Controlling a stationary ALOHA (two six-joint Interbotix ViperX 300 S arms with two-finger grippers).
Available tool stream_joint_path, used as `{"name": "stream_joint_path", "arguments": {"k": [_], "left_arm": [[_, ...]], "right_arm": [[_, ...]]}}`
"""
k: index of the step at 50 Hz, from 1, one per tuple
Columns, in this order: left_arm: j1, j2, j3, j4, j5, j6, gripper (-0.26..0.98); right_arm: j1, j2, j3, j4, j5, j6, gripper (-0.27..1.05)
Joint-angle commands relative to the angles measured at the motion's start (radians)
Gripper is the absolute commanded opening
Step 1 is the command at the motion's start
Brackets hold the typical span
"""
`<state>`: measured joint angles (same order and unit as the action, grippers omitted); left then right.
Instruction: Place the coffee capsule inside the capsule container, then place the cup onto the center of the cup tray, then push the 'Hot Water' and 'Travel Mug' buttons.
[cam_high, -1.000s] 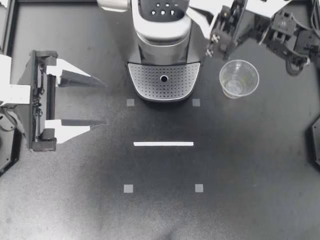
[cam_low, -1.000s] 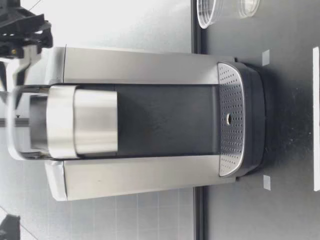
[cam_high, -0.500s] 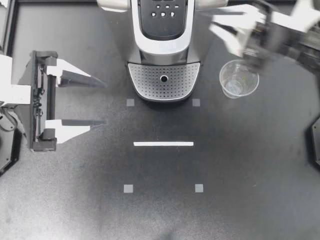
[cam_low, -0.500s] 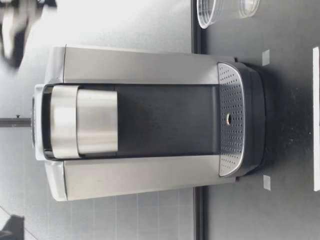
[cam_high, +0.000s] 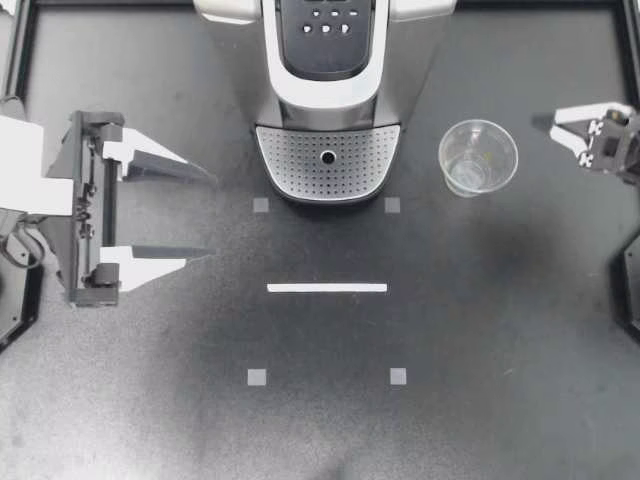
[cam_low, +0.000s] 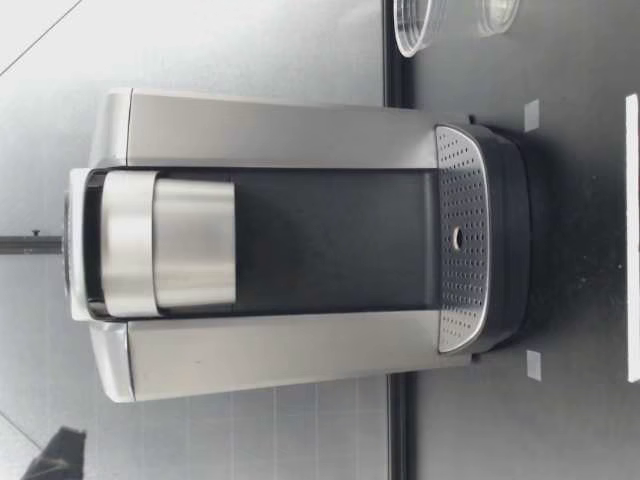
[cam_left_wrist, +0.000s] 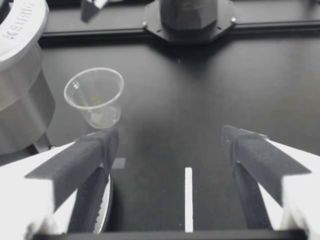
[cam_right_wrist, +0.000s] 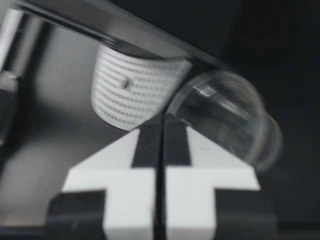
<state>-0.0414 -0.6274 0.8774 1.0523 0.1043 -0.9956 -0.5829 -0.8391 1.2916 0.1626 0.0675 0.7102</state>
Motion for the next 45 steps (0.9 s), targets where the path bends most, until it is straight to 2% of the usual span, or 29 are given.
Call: {"name": "stream_joint_path", "arguments": {"k": [1,15,35,45], "left_arm": [[0.003,0.0,-0.009,-0.002,-0.008,0.002,0.76],[0.003,0.002,-0.005,-0.002,-0.008,0.002,0.77],[0.015,0.002,0.009,-0.002,-0.008,0.003,0.76],[0.015,0.003,0.012,-0.002,-0.008,0.003,0.77]], "right_arm": [[-0.006,0.032,0.0,0.0,0.021,0.011,0.06],[-0.006,0.153,-0.008,0.0,0.04,0.011,0.11],[-0.006,0.282,-0.067,-0.009,0.012,0.008,0.47],[-0.006,0.325,-0.081,-0.009,0.014,0.008,0.47]]}}
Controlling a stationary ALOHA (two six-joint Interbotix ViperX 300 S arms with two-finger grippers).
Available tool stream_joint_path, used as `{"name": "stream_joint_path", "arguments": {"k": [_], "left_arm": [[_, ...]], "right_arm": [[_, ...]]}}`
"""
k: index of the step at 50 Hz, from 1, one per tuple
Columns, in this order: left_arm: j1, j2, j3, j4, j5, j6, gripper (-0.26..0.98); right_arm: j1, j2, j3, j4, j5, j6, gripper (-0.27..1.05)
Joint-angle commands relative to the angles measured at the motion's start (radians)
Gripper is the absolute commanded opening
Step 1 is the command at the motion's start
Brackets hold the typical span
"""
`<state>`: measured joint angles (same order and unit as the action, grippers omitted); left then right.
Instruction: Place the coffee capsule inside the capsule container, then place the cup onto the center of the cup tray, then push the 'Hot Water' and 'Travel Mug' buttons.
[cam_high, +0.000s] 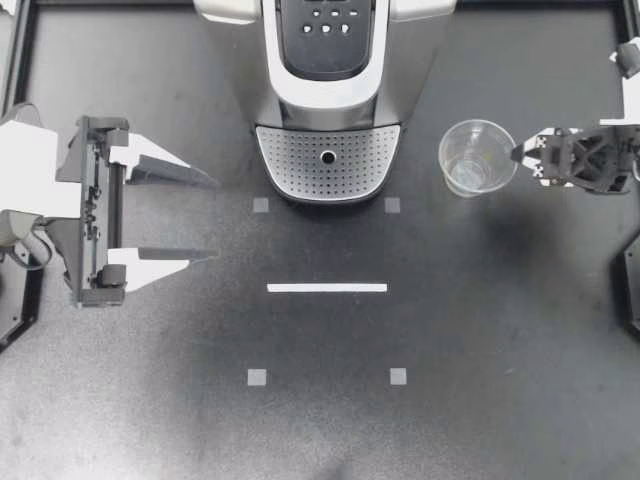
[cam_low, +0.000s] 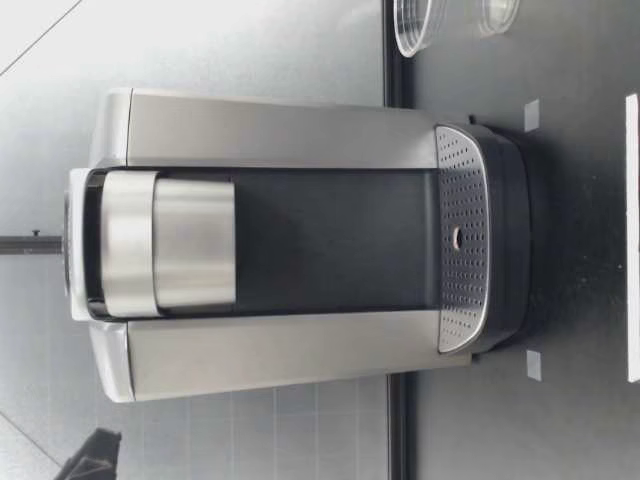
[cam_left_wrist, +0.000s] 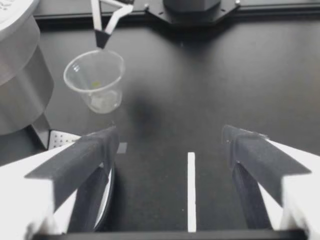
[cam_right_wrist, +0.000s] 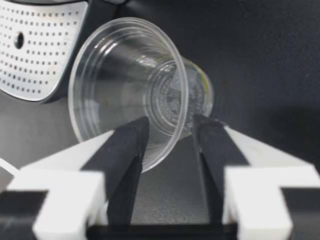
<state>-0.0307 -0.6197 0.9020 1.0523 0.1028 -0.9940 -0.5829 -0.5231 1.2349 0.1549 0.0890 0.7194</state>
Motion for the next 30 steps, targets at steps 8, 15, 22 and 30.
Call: {"name": "stream_joint_path", "arguments": {"k": [8,15,22,30], "left_arm": [[0.005,-0.006,-0.012,0.0,-0.006,0.003,0.76],[0.005,-0.005,-0.012,0.0,-0.006,0.003,0.77],[0.005,-0.006,-0.012,0.002,-0.006,0.003,0.77],[0.005,-0.006,-0.011,0.002,-0.006,0.005,0.76]], "right_arm": [[-0.006,0.035,-0.029,-0.003,-0.008,-0.002,0.47],[-0.006,0.052,-0.035,-0.003,-0.008,-0.002,0.47],[-0.006,0.061,-0.038,-0.003,-0.008,-0.002,0.47],[-0.006,0.067,-0.04,-0.002,-0.005,-0.002,0.43]]}}
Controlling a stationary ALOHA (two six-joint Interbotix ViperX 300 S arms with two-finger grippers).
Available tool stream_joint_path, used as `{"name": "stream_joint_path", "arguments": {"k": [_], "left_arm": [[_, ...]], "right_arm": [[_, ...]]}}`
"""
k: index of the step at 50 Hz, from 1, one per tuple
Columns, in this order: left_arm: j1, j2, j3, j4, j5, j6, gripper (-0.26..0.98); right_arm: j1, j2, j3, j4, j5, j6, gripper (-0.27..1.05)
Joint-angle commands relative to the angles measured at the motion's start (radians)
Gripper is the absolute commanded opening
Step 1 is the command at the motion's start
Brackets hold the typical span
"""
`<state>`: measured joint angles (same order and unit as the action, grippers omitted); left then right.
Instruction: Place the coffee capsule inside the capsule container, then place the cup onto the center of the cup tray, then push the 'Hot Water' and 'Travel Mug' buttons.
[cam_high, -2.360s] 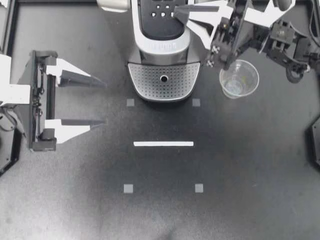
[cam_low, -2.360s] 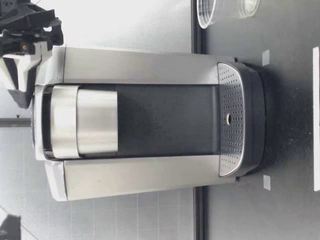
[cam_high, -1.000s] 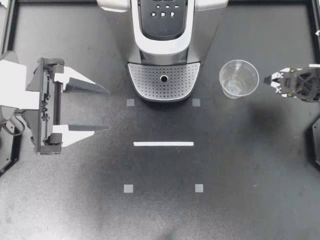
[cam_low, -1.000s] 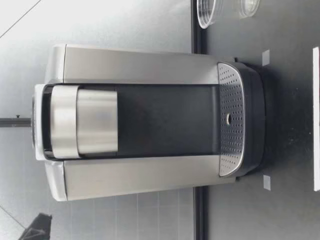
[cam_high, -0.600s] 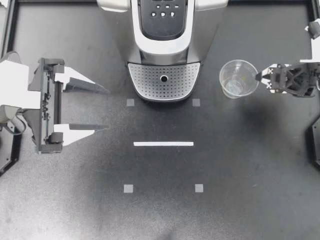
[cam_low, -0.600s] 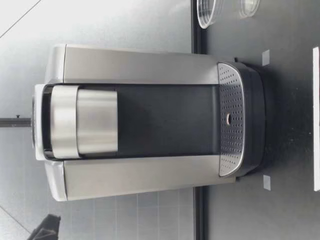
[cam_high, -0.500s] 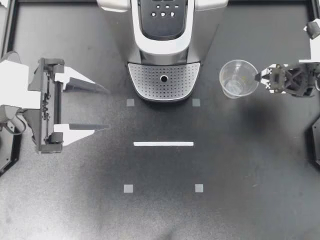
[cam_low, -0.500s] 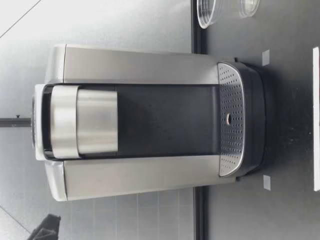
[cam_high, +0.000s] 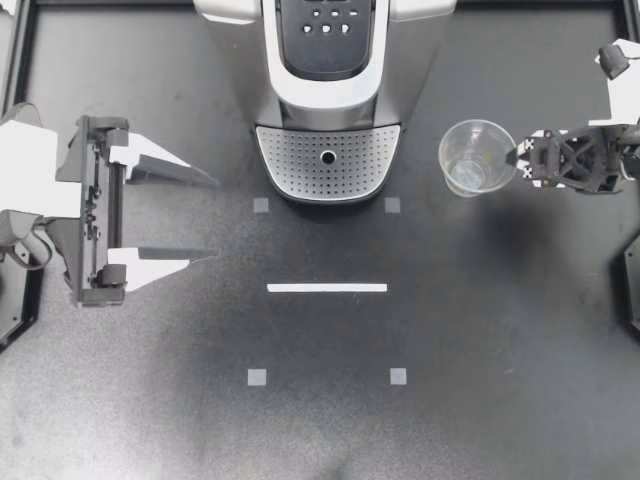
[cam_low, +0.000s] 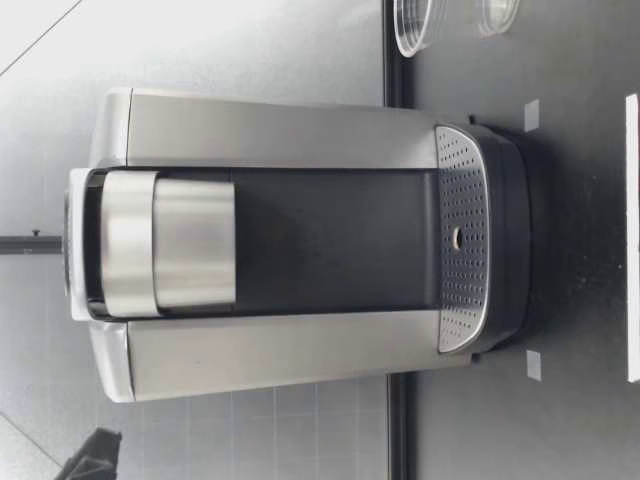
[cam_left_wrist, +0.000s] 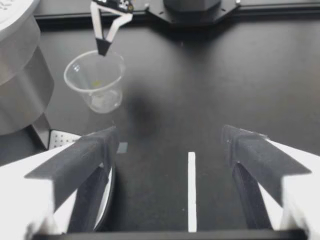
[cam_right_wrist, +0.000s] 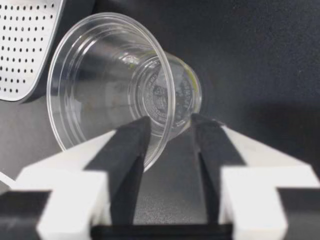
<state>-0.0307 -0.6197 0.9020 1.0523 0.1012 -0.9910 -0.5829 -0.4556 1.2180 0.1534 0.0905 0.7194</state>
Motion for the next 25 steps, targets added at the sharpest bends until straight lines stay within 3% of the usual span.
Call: {"name": "stream_joint_path", "arguments": {"k": [1,10,25], "left_arm": [[0.005,-0.006,-0.011,0.002,-0.005,0.002,0.77],[0.005,-0.006,-0.012,0.005,-0.005,0.002,0.77],[0.005,-0.008,-0.011,0.005,-0.005,0.009,0.77]], "right_arm": [[-0.006,-0.002,-0.023,0.0,-0.006,-0.002,0.42],[-0.005,-0.002,-0.026,-0.002,-0.002,-0.002,0.33],[-0.003,-0.008,-0.029,0.002,0.0,0.002,0.08]]}}
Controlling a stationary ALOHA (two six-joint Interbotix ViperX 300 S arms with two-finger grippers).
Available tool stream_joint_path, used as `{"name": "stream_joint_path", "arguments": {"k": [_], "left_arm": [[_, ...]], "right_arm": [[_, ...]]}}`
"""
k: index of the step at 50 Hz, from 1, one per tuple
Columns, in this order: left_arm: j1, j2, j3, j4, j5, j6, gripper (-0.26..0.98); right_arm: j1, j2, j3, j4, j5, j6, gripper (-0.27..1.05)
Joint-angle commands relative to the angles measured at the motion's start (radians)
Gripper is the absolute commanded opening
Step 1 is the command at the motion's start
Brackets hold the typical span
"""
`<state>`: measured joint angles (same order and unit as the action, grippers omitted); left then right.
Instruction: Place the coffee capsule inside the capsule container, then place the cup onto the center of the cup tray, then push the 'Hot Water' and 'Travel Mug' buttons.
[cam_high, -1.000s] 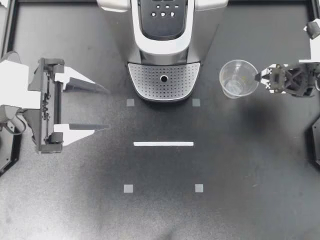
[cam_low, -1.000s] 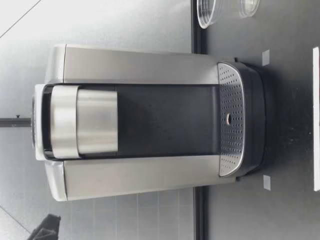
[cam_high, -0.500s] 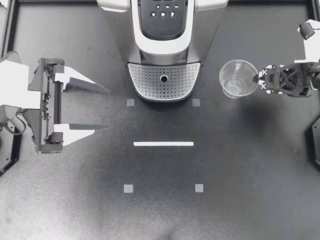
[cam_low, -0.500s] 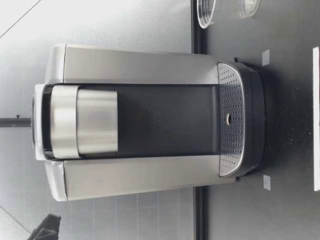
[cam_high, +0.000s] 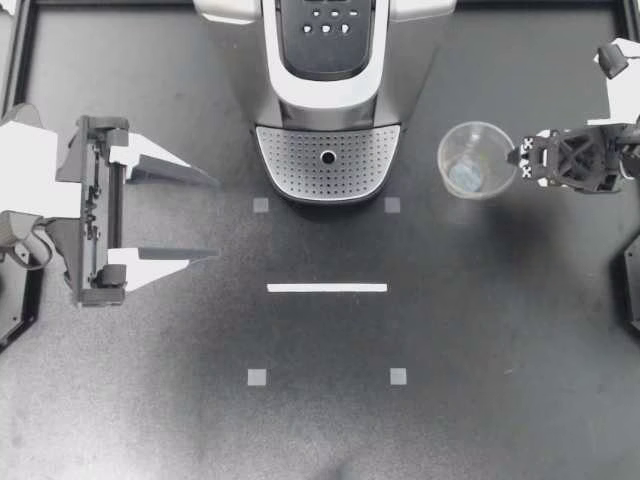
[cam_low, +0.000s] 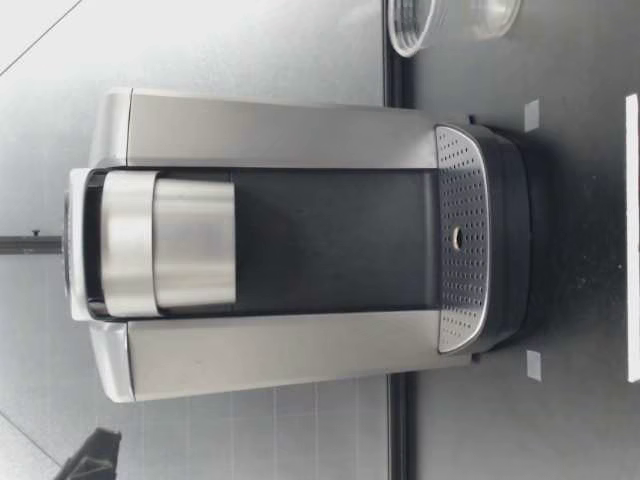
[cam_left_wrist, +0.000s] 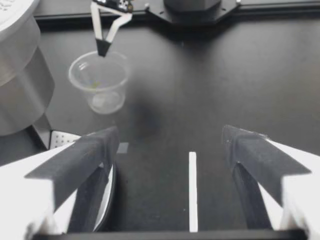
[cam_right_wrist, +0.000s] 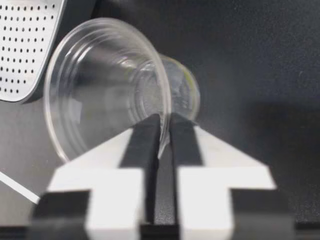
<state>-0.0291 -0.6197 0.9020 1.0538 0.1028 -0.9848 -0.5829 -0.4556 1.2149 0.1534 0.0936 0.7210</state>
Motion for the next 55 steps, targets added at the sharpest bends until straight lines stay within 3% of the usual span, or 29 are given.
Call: {"name": "stream_joint_path", "arguments": {"k": [1,6,29,55], "left_arm": [[0.005,-0.006,-0.011,0.003,-0.005,0.005,0.76],[0.003,-0.008,-0.011,0.003,-0.006,0.012,0.77],[0.003,-0.008,-0.011,0.003,-0.006,0.02,0.76],[0.003,-0.066,0.031,0.002,-0.008,0.018,0.77]], "right_arm": [[0.002,-0.009,-0.026,0.002,-0.003,0.002,0.06],[0.04,-0.015,-0.04,0.014,-0.005,0.009,0.01],[0.204,0.072,-0.176,0.041,-0.144,0.16,0.01],[0.219,0.31,-0.325,0.037,-0.291,0.225,0.01]]}}
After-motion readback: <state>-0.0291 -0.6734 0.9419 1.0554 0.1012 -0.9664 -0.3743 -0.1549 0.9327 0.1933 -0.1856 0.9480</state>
